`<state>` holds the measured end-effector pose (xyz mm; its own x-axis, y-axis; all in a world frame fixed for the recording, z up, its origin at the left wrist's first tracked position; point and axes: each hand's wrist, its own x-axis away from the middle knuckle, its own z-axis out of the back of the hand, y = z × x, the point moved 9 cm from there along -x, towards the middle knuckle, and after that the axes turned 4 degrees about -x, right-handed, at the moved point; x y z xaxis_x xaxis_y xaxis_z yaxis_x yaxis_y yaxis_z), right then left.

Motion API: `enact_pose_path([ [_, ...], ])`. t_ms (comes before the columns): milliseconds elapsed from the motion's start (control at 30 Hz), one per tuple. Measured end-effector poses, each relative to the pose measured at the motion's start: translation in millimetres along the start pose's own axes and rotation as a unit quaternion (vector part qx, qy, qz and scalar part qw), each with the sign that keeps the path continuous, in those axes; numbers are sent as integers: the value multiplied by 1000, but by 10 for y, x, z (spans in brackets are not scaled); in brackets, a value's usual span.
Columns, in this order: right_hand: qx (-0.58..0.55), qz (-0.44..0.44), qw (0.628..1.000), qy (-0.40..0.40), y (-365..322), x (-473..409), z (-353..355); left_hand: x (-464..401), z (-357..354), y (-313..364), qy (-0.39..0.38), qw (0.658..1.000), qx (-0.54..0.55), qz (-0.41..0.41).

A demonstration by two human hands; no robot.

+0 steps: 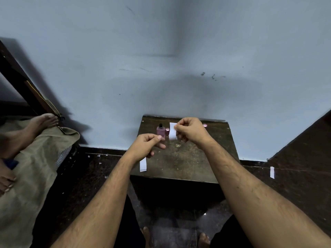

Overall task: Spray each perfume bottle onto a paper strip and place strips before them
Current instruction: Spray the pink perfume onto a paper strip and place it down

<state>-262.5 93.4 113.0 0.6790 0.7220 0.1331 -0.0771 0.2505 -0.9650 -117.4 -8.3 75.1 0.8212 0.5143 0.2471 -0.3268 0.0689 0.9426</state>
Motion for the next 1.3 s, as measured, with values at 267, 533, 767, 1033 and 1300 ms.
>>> enact_pose_path([
  [267, -133, -45, 990, -6, -145, 257, 125, 107, -217, 216, -40, 999, -8, -18],
  [533, -193, -50, 980, 24, -314, 410, 330, 204, -330, 448, -46, 997, -37, -49],
  [767, -175, -27, 982, 57, -460, 498, 478, 269, -217, 575, -22, 998, -29, -49],
  [1033, -21, 3, 1000, 18, -666, 582, 500, 387, -167, 602, -32, 997, -35, 59],
  [1300, 35, 6, 999, 28, -745, 645, 525, 473, -36, 855, 72, 993, -94, 25],
])
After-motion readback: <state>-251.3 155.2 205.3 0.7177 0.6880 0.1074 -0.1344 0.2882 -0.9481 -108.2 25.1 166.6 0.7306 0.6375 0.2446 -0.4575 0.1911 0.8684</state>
